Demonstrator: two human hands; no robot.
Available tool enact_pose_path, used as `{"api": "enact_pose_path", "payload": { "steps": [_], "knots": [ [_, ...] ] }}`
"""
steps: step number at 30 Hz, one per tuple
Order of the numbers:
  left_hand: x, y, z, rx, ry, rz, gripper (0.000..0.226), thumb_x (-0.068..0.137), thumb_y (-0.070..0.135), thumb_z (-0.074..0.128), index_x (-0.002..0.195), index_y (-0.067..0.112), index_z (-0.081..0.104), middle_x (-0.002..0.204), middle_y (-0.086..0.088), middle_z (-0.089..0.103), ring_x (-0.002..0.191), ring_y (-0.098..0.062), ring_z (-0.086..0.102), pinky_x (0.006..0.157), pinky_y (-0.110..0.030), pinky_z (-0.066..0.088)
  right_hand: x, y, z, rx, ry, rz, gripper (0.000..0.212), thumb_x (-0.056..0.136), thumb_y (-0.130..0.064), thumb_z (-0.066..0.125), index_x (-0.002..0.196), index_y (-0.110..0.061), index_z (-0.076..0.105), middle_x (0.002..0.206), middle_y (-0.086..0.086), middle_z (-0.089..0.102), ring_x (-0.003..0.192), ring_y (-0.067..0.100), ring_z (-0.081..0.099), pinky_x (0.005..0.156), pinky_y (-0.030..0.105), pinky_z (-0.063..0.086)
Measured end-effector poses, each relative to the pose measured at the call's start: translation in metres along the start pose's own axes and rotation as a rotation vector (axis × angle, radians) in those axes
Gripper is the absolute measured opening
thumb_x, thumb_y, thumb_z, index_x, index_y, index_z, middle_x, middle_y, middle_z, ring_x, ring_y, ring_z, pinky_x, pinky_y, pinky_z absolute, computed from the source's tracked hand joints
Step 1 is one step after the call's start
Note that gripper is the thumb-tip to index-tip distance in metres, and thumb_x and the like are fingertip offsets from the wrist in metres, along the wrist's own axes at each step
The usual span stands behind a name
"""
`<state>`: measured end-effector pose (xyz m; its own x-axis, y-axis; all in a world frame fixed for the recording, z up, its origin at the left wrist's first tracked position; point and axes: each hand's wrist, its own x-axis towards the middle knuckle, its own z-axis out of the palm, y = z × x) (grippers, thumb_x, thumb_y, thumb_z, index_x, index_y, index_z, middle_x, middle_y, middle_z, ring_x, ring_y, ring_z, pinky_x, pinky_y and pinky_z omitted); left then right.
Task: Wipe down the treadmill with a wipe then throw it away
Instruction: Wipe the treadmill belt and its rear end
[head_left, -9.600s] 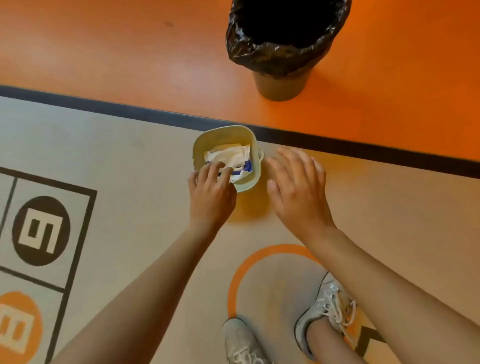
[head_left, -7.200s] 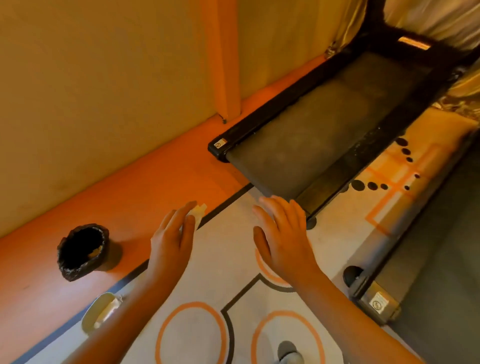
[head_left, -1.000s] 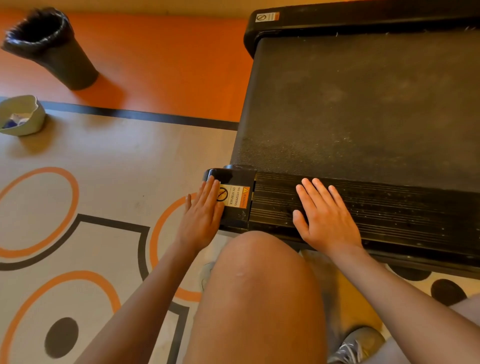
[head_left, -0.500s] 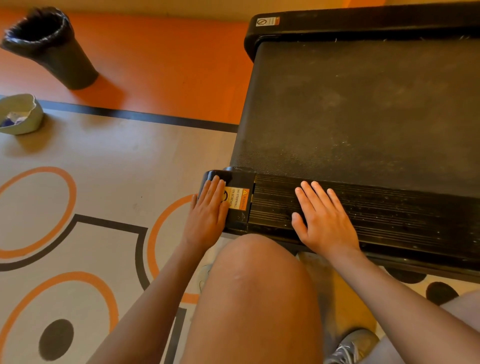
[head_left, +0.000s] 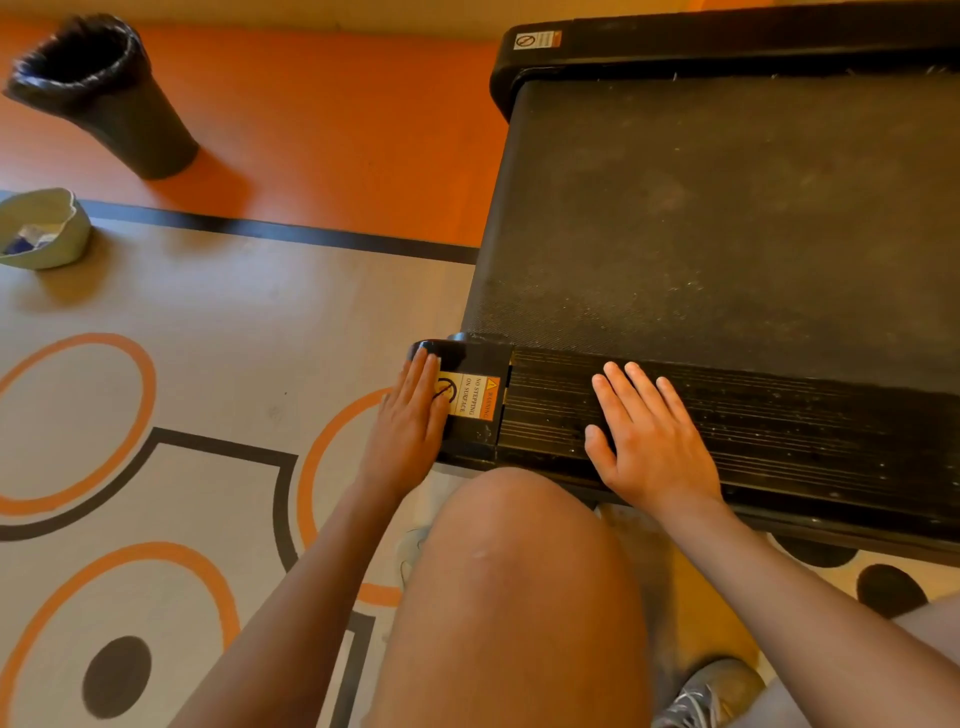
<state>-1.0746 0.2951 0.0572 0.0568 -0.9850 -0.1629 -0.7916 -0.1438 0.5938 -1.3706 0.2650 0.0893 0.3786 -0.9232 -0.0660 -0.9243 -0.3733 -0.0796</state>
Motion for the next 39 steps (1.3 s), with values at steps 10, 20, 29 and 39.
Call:
{"api": "enact_pose_path", "payload": {
  "steps": [10,20,29,39],
  "knots": [
    [0.039,0.015,-0.001,0.136,-0.051,-0.017,0.061,0.111,0.050,0.020,0.163,0.030,-0.003,0.172,0.005,-0.006,0.157,-0.018,-0.010,0.125,-0.056,-0.002,-0.001,-0.002,-0.002,-0.004,-0.002,-0.002,0.070,0.102,-0.050,0.020,0.154,-0.011,0.043,0.161,0.013,0.040,0.151,0.031,0.034,0.123,0.053,0.029],
    [-0.012,-0.002,0.017,0.217,0.020,0.048,0.060,0.107,0.053,0.011,0.163,0.032,0.002,0.169,0.012,-0.005,0.155,-0.008,-0.014,0.119,-0.044,-0.025,-0.002,-0.002,-0.003,0.003,-0.017,-0.003,0.071,0.102,-0.053,0.020,0.154,-0.012,0.044,0.160,0.012,0.041,0.151,0.031,0.035,0.122,0.054,0.030],
    [0.033,0.026,0.010,0.251,-0.014,0.022,0.065,0.107,0.055,0.010,0.165,0.027,0.002,0.172,0.003,-0.001,0.158,-0.018,-0.007,0.117,-0.048,-0.023,-0.001,-0.002,-0.004,0.015,-0.029,0.006,0.072,0.101,-0.054,0.018,0.156,-0.013,0.042,0.162,0.012,0.038,0.152,0.031,0.032,0.123,0.054,0.028],
    [-0.003,0.021,0.022,0.231,0.026,0.031,0.064,0.106,0.053,0.011,0.164,0.027,0.008,0.170,0.007,0.001,0.157,-0.015,-0.005,0.123,-0.048,-0.016,-0.003,-0.001,-0.008,0.038,-0.015,0.034,0.065,0.098,-0.049,0.028,0.147,-0.014,0.054,0.150,0.015,0.050,0.141,0.034,0.044,0.114,0.055,0.039]
  ]
}}
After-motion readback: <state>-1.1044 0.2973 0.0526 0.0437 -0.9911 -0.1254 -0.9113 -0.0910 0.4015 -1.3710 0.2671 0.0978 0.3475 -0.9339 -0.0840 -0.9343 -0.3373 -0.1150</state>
